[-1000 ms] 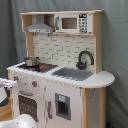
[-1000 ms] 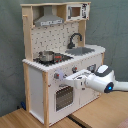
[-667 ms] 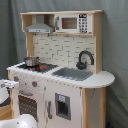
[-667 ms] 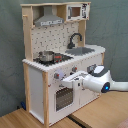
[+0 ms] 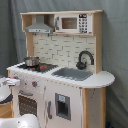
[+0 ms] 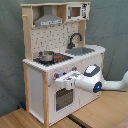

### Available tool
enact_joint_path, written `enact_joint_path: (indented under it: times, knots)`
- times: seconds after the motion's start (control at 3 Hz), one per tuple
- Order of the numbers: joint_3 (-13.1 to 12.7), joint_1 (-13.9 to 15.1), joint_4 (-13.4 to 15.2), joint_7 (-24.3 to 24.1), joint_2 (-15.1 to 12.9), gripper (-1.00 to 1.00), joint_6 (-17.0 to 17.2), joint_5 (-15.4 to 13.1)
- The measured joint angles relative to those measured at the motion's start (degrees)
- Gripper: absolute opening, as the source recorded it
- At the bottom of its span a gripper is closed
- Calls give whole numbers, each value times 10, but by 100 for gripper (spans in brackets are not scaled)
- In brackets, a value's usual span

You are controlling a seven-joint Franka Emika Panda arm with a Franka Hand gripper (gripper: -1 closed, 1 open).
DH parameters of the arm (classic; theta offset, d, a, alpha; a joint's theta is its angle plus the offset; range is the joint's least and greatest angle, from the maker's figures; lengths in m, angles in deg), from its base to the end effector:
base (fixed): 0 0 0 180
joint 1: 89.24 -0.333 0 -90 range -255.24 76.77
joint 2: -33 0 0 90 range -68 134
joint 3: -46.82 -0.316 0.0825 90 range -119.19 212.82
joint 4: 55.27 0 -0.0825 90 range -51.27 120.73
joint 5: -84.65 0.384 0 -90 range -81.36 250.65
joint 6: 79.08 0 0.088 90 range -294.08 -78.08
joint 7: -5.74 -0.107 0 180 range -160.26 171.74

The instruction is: Play with the kitchen

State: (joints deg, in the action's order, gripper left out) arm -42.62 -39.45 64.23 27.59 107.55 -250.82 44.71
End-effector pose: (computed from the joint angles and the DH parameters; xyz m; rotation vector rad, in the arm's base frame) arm 0.3250 0.5263 0.3443 0.5316 1.5772 0.6054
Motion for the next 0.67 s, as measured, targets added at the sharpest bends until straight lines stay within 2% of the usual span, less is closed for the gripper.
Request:
enact_joint_path:
  times: [0.33, 0.67]
  knots:
    - [-16, 31, -37, -26, 0, 100, 3, 8]
    - [-28, 57, -71, -43, 0, 100, 19, 15]
